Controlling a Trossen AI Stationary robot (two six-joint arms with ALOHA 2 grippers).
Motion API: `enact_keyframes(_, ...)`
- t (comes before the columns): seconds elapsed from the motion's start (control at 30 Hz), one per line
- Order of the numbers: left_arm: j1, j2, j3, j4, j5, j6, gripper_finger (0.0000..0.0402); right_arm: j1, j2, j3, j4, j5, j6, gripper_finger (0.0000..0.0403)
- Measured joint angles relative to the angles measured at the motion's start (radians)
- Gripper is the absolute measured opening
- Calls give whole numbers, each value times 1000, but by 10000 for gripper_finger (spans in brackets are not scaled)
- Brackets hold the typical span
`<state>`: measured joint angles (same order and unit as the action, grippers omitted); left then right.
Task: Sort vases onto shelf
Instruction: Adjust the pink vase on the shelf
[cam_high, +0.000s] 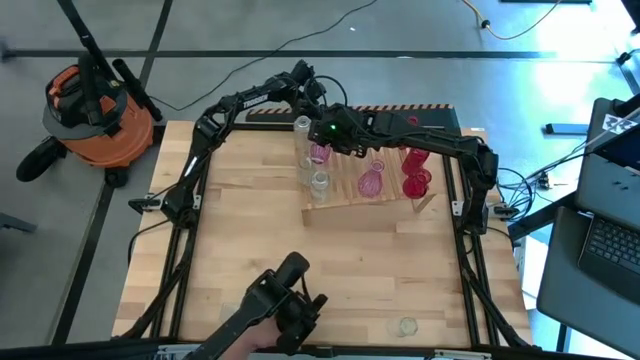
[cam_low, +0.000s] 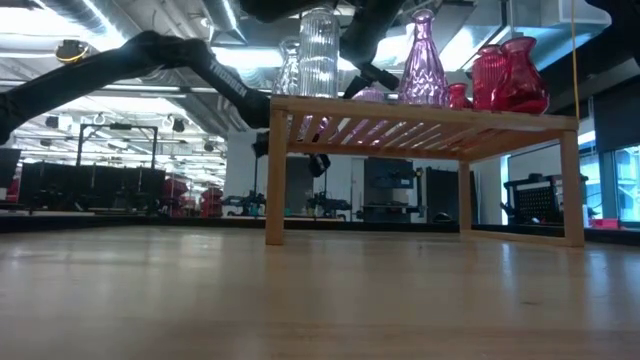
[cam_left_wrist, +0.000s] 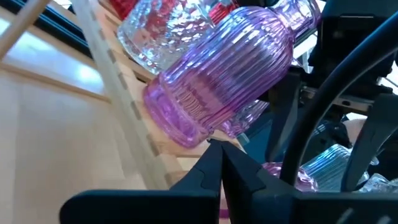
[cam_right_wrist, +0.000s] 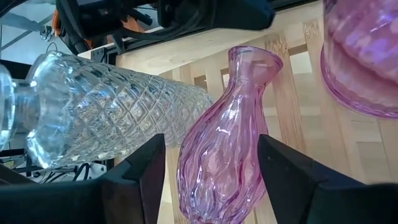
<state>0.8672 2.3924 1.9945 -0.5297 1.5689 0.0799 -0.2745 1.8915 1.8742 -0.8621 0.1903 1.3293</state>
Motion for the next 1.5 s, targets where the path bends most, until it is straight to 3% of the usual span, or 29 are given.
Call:
enact_keyframes(0.4,-53,0,0,-1,2,-2,0,2,0,0,-91,-26,-1,207)
enact_keyframes(0.67,-53,0,0,-1,2,-15,0,19,24,1,-44,-4,-1,207)
enact_keyframes(0.87,-54,0,0,-5,2,-22,0,18,51,4,-42,-83,-32,207)
enact_keyframes(0.97,-54,0,0,-7,2,-22,0,19,52,4,-44,-72,-34,207)
enact_keyframes(1.5,-41,0,0,-8,2,-26,0,19,49,14,-85,-65,-303,207)
